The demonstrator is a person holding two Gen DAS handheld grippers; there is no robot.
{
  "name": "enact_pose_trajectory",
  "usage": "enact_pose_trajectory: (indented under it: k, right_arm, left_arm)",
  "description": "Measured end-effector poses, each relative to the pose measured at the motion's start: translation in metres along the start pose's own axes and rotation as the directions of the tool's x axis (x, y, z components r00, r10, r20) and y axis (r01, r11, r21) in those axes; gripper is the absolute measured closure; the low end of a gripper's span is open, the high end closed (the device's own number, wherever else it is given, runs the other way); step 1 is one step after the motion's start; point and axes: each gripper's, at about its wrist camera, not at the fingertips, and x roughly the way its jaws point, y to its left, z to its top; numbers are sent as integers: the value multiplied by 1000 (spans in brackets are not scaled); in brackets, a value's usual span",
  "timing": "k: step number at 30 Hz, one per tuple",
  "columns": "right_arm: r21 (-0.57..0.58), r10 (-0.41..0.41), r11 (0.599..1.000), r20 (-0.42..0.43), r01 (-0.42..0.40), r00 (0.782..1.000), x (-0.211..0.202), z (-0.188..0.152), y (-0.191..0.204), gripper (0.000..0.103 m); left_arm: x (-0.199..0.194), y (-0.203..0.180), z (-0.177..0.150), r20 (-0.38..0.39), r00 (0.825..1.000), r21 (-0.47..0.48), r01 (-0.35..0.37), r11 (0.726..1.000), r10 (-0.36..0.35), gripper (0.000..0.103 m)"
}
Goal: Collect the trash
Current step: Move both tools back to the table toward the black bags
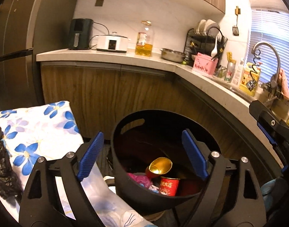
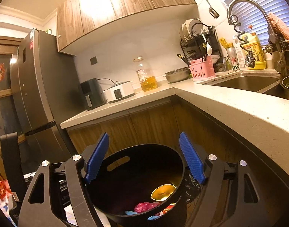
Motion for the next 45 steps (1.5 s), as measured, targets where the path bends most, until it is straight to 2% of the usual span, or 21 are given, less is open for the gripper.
enact_pose_trajectory:
  k: [10,29,35,45]
  right_arm:
    - [-40,37,999,0,-37,999,-20,-5,24,27]
    - [-75,161,984,-43,-164,986,-60,-33,85,27]
    - [-84,204,974,-85,-211,975,-61,-52,112,27]
    - [-99,276,951,-154,-292,949,-50,-84,162,27]
  left_arm:
    - [-42,12,-6,37,997,-3,-70,998,71,15]
    - [-130,73,-33,86,973,-94,-208,974,216,15]
    - [-160,107,-49,92,947,-124,-297,947,309,15]
    - [-202,178,-69,80,876,-204,-452,868,475,15]
